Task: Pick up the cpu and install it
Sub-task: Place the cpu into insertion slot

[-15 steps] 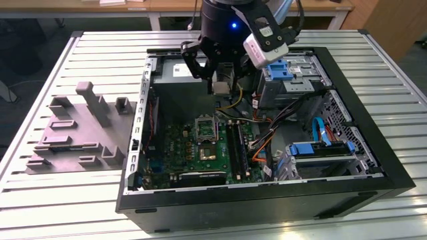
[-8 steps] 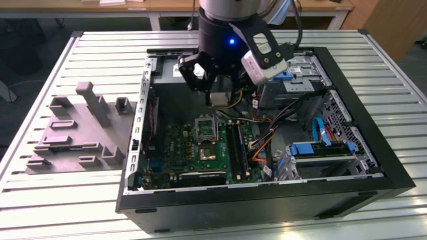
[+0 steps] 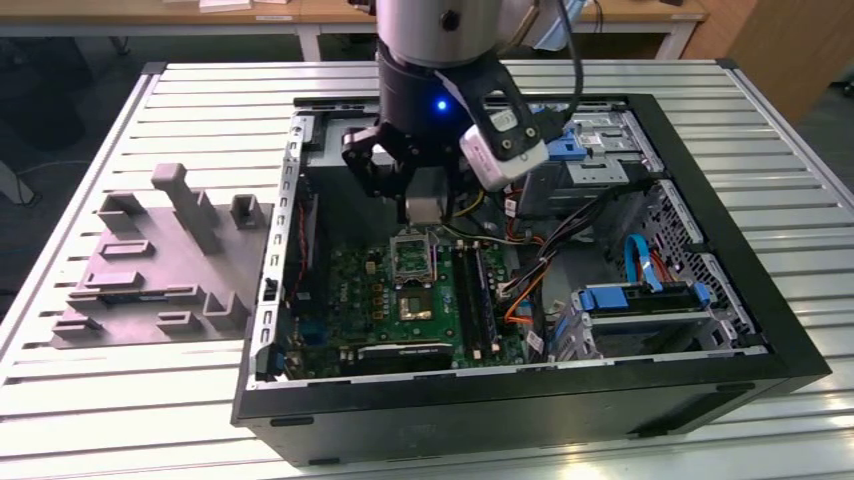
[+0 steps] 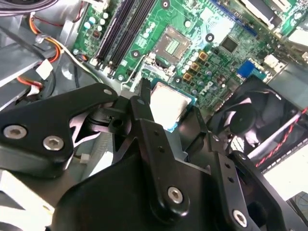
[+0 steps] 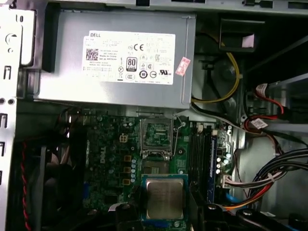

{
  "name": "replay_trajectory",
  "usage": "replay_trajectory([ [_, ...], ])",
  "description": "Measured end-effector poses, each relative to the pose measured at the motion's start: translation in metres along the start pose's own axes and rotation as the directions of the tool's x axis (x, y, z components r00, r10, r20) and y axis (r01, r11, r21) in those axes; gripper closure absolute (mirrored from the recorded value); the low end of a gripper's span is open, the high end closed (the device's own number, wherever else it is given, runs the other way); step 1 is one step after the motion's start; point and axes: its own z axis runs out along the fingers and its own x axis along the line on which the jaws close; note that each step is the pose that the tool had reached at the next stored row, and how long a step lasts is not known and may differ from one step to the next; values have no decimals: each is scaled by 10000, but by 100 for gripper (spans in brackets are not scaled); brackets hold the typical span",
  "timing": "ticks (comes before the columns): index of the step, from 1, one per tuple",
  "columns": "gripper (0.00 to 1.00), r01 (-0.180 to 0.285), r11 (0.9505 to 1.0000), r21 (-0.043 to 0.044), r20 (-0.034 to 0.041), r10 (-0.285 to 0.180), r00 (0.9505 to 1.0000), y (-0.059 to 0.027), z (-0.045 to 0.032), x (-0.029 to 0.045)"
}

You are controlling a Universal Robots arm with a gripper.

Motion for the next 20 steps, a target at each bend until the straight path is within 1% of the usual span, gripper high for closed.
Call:
replay_trajectory([
  [4,53,-103,9999,-3,7,103,9999,-71,63,2],
  [6,53,-279,9996,-8,32,279,9996,-81,101,4],
  [8,53,-399,9992,-11,40,399,9992,-90,137,4],
  [11,53,-412,9991,-7,38,412,9991,-118,189,4],
  [20,53,-413,9991,-11,40,413,9991,-267,352,8],
])
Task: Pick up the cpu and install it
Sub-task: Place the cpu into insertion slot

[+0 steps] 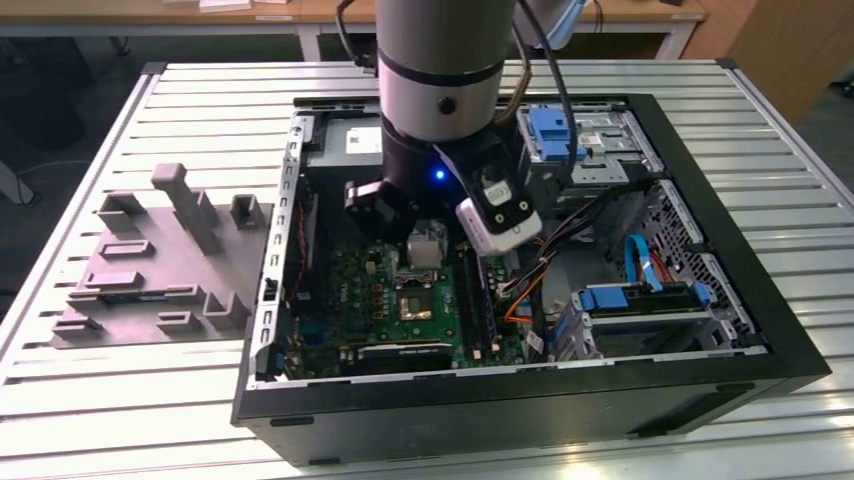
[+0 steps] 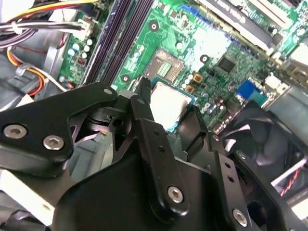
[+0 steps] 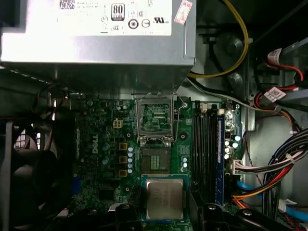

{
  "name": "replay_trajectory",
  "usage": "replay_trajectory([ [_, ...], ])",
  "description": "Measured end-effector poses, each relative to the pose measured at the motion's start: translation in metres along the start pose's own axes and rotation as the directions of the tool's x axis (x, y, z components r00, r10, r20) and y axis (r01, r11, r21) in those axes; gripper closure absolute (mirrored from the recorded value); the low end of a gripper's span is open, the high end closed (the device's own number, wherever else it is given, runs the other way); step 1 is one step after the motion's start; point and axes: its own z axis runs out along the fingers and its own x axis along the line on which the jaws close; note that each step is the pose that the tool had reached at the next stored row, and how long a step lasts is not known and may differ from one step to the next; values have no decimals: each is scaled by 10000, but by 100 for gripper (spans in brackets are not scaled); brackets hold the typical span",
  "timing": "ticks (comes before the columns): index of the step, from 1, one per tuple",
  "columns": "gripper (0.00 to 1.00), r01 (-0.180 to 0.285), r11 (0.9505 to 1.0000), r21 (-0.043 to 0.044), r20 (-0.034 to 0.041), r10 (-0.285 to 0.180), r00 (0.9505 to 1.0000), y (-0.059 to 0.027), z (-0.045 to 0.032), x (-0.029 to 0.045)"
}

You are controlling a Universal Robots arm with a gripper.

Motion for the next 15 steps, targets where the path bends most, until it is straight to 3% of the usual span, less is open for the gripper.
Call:
replay_trajectory([
  [15,53,0,10000,2,-1,0,10000,-25,271,-4],
])
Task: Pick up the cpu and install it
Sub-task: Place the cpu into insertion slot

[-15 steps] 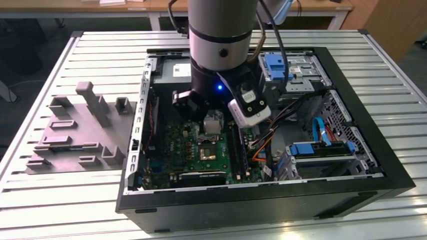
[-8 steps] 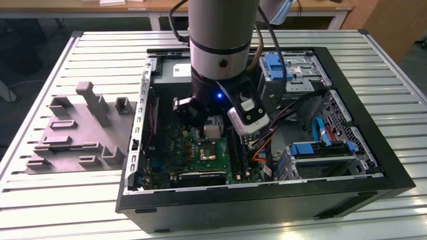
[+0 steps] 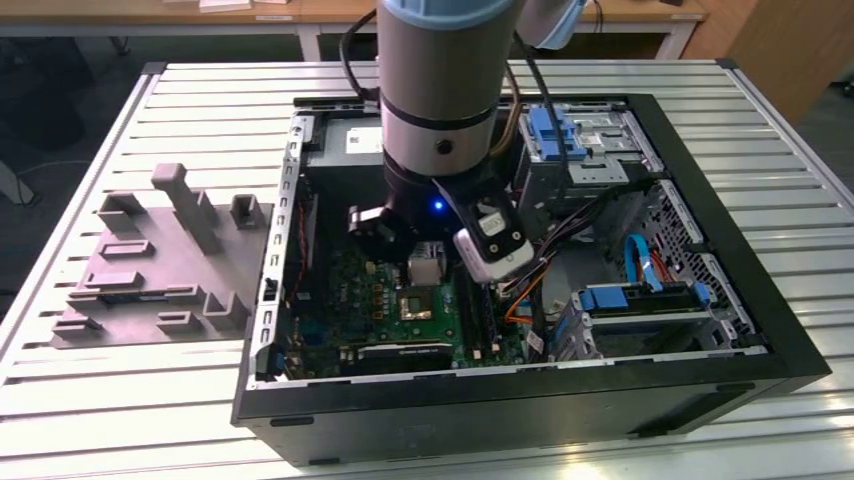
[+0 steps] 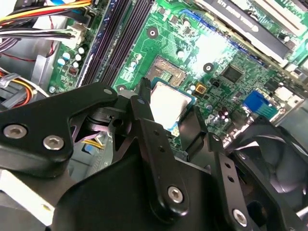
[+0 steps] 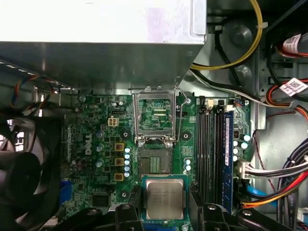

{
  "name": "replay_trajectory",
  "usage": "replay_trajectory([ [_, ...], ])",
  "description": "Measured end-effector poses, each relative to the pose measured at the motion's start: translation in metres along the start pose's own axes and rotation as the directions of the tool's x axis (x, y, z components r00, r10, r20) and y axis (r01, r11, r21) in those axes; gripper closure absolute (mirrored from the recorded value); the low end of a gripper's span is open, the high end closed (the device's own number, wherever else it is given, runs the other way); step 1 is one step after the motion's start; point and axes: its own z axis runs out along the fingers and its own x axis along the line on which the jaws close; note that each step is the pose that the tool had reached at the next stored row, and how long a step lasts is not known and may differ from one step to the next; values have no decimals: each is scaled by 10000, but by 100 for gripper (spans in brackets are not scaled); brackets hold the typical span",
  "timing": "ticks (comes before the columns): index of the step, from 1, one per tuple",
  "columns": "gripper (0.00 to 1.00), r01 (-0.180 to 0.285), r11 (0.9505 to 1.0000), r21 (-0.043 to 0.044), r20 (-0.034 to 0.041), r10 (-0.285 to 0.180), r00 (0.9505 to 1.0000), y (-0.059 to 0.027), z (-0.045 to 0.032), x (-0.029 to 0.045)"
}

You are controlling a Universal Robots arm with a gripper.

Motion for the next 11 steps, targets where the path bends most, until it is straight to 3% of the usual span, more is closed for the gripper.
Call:
replay_trajectory([
  [7,53,-1,10000,-1,0,1,10000,-4,123,4],
  [11,53,1,10000,3,3,-1,10000,-5,140,5],
])
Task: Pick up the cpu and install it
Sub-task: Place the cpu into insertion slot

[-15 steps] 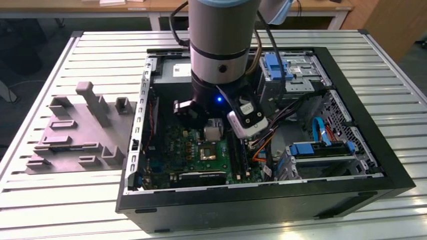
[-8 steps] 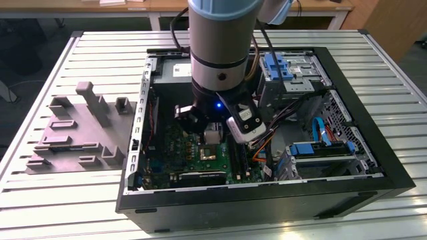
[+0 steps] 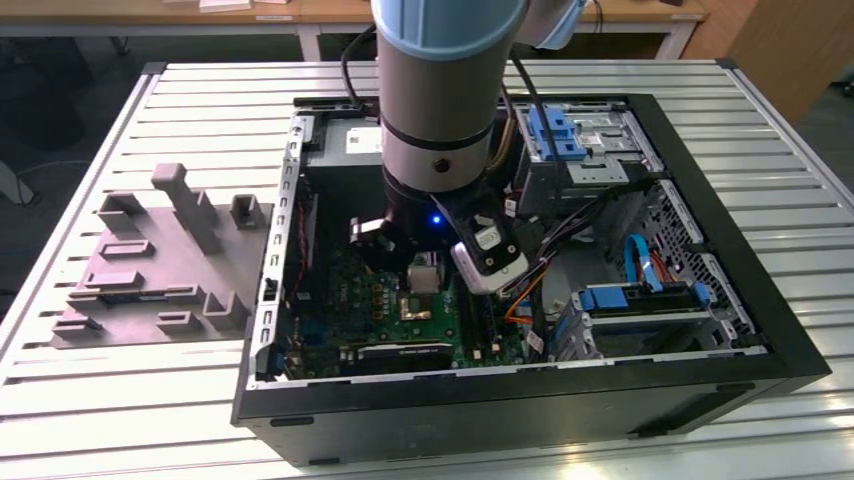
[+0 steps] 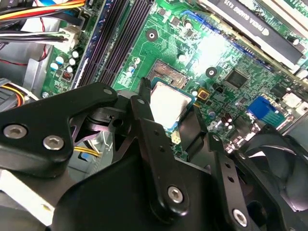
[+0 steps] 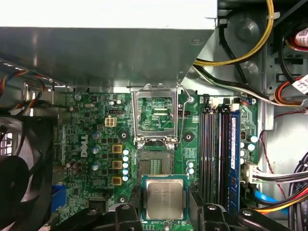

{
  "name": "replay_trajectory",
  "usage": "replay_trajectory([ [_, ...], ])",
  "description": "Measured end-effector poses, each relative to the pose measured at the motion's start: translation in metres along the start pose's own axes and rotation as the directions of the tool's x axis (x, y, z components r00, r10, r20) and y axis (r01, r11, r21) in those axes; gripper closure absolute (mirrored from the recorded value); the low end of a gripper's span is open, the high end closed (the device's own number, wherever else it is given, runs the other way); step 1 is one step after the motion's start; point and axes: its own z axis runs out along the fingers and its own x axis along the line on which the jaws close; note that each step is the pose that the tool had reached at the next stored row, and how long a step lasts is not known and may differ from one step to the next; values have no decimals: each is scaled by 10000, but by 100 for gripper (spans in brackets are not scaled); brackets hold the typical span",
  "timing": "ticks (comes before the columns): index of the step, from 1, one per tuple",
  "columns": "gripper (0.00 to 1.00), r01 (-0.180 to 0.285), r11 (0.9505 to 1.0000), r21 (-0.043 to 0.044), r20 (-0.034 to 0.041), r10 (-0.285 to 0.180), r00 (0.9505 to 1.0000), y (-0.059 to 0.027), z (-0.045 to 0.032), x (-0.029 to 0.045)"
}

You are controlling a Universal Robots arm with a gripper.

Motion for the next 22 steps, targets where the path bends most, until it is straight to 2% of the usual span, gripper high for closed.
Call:
replay_trajectory([
  [10,53,0,10000,-5,4,0,10000,5,22,14],
  [18,53,0,10000,-4,3,0,10000,15,154,14],
  [22,53,-2,10000,-1,-24,2,10000,14,215,14],
])
